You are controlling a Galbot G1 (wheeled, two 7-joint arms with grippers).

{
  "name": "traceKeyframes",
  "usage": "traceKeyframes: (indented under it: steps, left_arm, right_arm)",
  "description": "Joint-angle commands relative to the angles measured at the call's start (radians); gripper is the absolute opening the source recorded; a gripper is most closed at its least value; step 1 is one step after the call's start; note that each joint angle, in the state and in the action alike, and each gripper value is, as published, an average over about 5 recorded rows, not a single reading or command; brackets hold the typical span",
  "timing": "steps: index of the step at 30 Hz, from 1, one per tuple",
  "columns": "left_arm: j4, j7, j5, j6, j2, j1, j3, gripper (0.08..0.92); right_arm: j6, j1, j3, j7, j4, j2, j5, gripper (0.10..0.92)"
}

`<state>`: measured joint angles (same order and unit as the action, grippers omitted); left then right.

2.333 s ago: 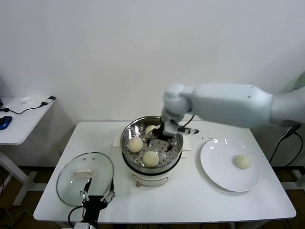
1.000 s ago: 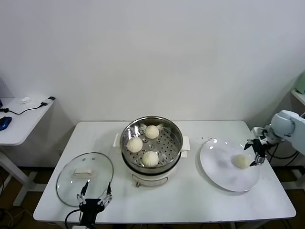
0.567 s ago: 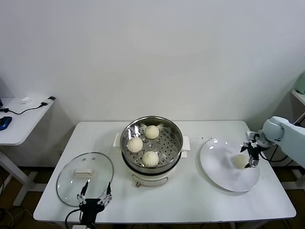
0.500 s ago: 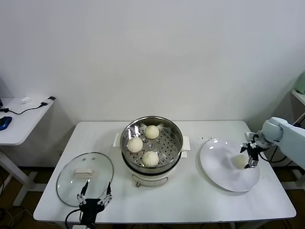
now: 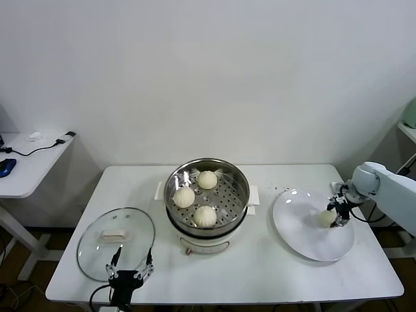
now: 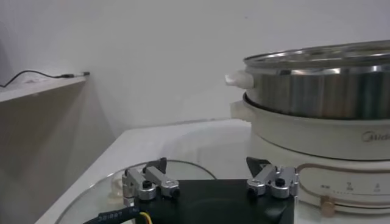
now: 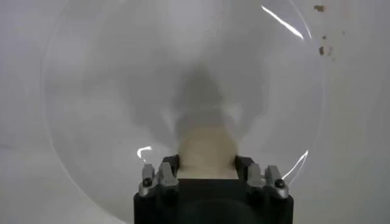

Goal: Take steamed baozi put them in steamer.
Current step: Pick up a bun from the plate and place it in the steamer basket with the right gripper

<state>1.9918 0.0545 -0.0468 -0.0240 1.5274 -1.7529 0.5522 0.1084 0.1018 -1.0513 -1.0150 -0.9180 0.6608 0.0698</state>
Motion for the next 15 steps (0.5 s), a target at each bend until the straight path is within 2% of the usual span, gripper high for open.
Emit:
traceKeyframes:
  steps: [1,8,15]
  left_arm:
    - [0.006,0.000,-0.001,0.000,-0.002,0.000,-0.001,0.823]
    - [0.005,-0.002,-0.001,0.005,-0.002,0.017,-0.013,0.823]
    - [0.000,-0.007,0.004,0.011,-0.006,0.037,-0.020,0.823]
  right_arm:
    - [0.027,0.132,-0.098,0.000,-0.098,-0.045,0.075,0.595]
    - [0.098,0.623,-0.441,0.012,-0.375,-0.074,0.396,0.585]
    - [0.193,0.945,-0.560,0.063,-0.609,0.055,0.705,0.585]
